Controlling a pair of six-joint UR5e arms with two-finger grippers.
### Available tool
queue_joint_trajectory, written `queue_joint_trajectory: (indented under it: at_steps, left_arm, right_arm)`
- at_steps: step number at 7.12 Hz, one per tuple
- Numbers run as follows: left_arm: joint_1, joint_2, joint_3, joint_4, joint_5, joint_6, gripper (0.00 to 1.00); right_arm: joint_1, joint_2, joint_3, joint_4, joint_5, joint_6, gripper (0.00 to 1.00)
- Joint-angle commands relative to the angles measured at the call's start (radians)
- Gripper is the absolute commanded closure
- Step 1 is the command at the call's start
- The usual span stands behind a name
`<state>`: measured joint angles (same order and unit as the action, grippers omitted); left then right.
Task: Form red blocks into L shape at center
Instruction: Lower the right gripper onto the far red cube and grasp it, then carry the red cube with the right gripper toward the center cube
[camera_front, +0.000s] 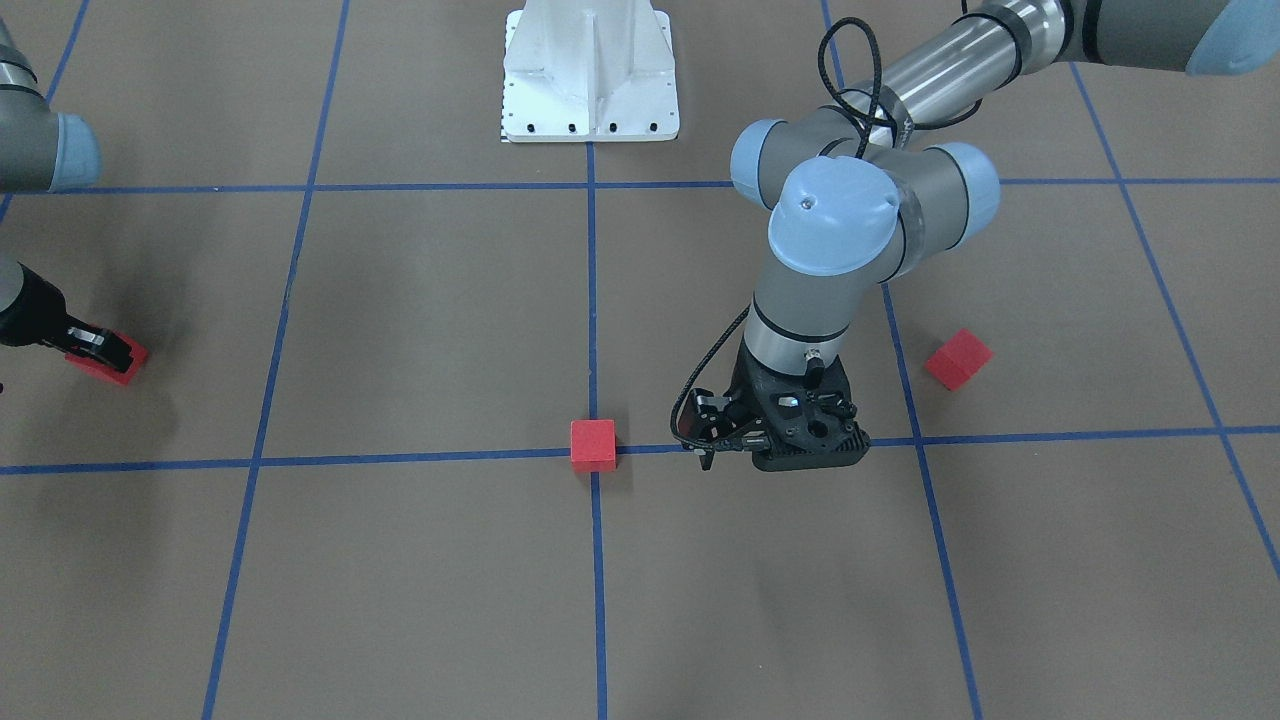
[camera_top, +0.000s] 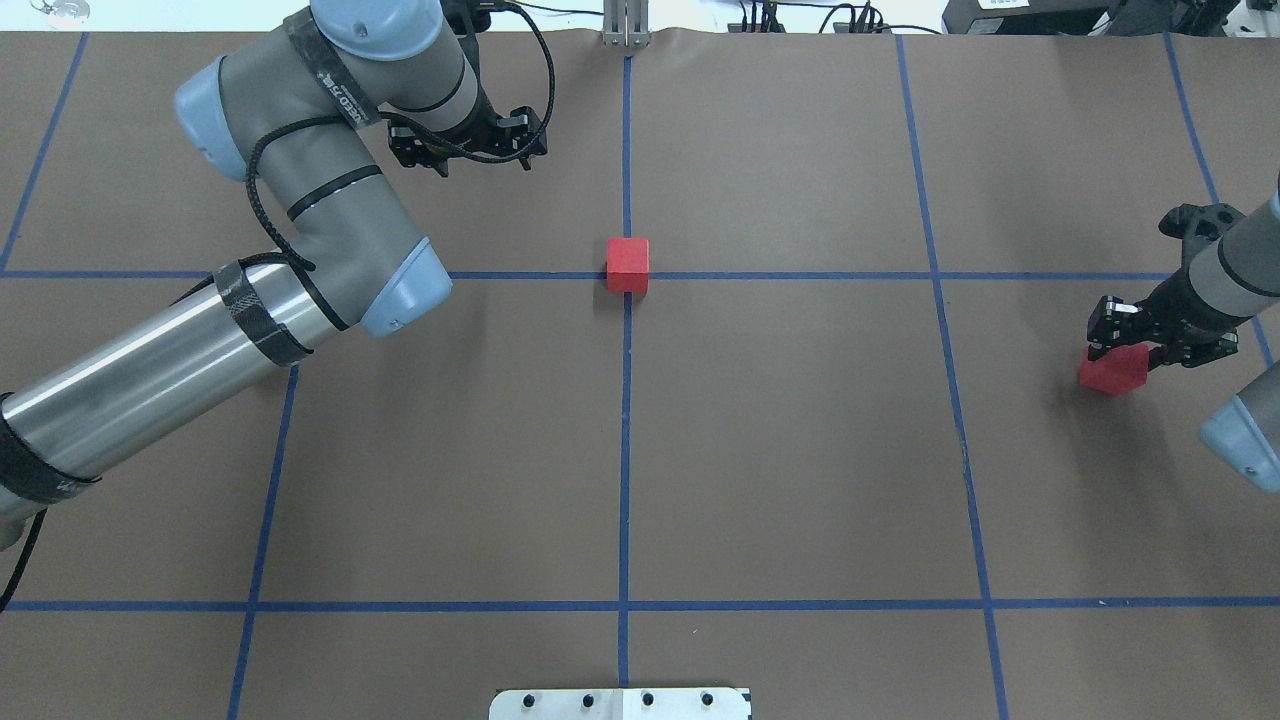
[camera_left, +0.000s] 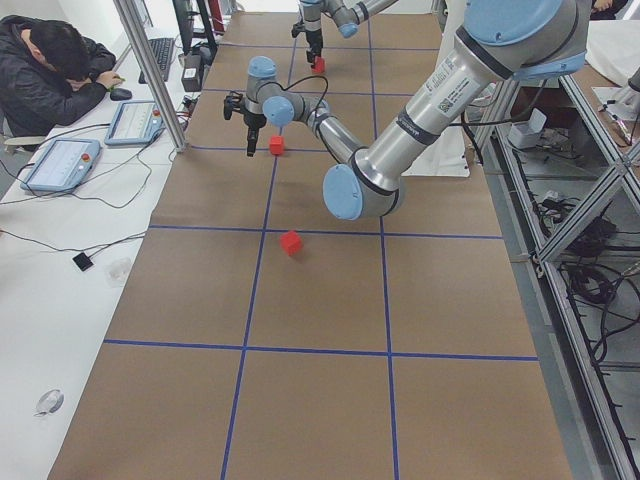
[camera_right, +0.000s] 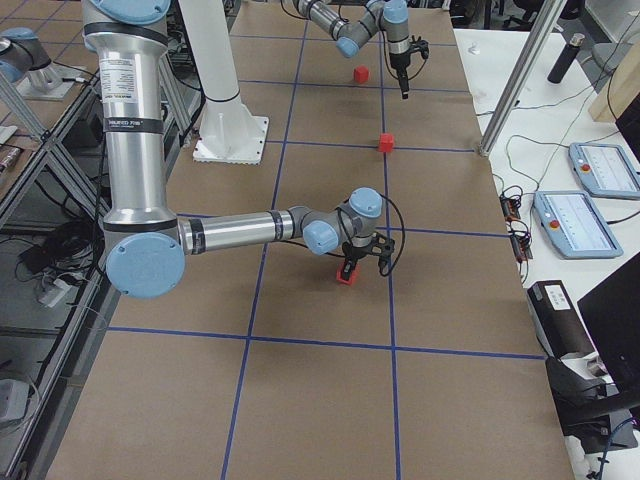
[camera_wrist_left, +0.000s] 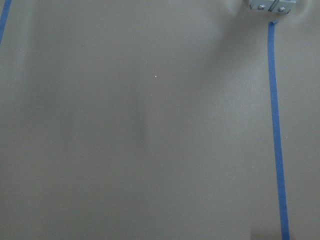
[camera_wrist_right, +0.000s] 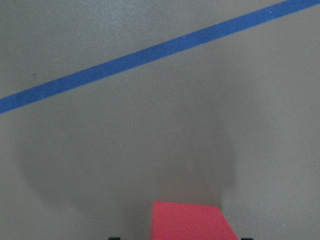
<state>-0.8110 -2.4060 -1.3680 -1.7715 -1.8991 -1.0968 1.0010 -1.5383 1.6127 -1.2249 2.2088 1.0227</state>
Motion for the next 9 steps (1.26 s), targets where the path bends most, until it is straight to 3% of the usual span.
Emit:
queue_joint_trajectory:
  at_steps: [1,3,4,6,7,9]
  left_arm:
    - [-0.005,0.001,-0.002,-0.003,0.000,0.000,0.00]
    - [-0.031,0.019,-0.014,-0.002,-0.008,0.044,0.00]
    - [-0.051,0.062,-0.041,-0.002,-0.011,0.122,0.00]
    - [-0.094,0.184,-0.118,-0.006,-0.040,0.211,0.00]
    - [-0.106,0.232,-0.146,-0.008,-0.040,0.250,0.00]
    - [-0.155,0.270,-0.161,-0.012,-0.108,0.278,0.00]
  right_arm:
    - [0.002,0.033,0.022,-0.002,0.006,-0.009,1.00]
    - [0.053,0.110,0.094,-0.016,0.031,-0.015,1.00]
    - [0.056,0.183,0.102,-0.018,0.079,-0.085,1.00]
    - [-0.005,0.310,0.107,-0.056,0.072,-0.104,1.00]
    - [-0.054,0.384,0.107,-0.141,0.049,-0.104,1.00]
    - [-0.201,0.582,0.131,-0.447,-0.116,-0.110,1.00]
